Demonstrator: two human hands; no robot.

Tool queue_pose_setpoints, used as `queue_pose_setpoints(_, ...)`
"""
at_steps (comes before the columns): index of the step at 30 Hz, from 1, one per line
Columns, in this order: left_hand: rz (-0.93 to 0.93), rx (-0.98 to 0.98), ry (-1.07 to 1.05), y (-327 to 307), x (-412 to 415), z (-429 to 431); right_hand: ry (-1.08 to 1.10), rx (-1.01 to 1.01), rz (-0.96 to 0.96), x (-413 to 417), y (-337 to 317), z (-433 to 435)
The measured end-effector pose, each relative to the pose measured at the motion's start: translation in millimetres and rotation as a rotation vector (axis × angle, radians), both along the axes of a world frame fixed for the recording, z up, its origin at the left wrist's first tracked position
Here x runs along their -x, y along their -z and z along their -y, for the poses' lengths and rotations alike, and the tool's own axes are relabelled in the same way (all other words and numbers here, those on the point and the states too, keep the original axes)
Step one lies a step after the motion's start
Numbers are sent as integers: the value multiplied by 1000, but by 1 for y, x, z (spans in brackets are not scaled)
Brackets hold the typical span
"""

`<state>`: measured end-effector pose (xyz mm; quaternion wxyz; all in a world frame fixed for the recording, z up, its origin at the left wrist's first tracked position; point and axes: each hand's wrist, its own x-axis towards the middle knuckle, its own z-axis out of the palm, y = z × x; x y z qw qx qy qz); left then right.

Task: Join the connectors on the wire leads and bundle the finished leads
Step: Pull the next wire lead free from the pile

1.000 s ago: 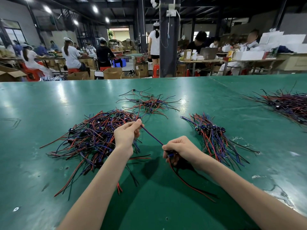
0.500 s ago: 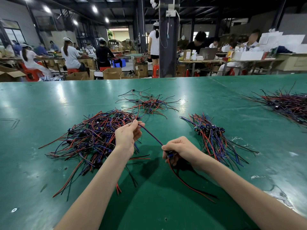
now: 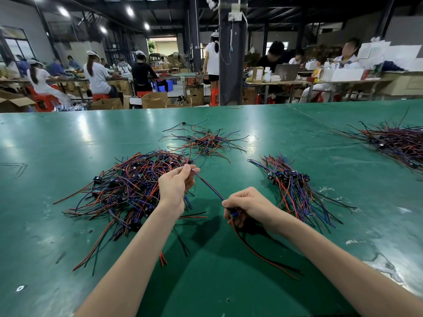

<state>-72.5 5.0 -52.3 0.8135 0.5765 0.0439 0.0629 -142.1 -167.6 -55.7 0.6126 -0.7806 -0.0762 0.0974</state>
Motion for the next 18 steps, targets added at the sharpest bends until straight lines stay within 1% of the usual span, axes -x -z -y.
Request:
queue_pose_setpoints(15,-28,19,-91,-2,1,-1,-33,36,9,-1,1,1)
queue_pose_setpoints(18,-22,36,-58,-1,0,-1,-36,35,10,-2,1,2)
